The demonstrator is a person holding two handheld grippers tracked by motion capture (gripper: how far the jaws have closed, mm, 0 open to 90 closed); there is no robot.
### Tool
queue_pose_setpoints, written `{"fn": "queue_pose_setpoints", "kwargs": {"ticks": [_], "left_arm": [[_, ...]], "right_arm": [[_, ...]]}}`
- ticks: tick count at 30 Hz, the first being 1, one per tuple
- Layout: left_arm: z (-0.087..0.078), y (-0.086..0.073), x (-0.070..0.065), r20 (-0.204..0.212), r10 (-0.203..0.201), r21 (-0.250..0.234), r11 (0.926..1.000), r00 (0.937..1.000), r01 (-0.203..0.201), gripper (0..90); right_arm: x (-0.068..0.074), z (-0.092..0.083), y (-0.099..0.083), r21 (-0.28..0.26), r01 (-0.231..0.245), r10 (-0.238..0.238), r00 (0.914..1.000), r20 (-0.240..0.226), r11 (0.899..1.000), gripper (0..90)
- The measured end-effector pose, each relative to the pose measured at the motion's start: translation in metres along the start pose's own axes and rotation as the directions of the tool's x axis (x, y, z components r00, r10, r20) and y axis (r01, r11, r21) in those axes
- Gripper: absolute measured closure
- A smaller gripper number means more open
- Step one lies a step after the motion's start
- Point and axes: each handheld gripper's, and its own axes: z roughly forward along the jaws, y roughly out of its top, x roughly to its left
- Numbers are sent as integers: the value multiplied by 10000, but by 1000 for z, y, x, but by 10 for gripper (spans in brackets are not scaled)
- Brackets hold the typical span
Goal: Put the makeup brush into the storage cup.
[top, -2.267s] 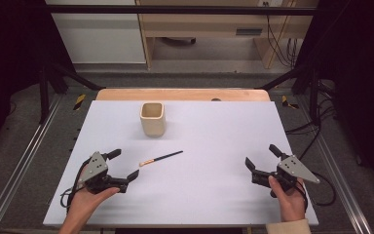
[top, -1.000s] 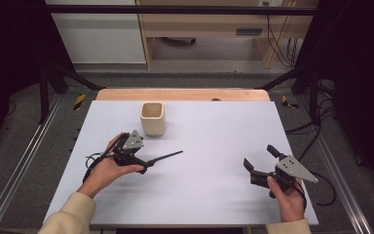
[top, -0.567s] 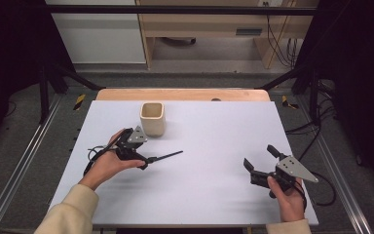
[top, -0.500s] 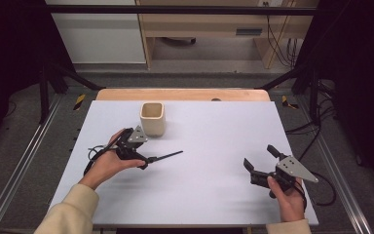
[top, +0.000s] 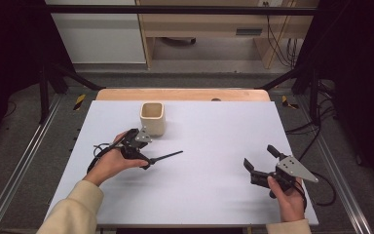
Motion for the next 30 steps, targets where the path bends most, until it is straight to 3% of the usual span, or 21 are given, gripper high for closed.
{"fn": "queue_pose_setpoints", "kwargs": {"ticks": [18,30], "left_arm": [[4,4,-1,186,273,590,9979,9995,-283,207],[7,6,-3,500,420,1051,9934,9979,-470,388]], "right_arm": [[0,0,0,-11,0,0,10000,-2,10000,38],[-1,0,0,-21,22,-22,10000,-2,10000,39]]}}
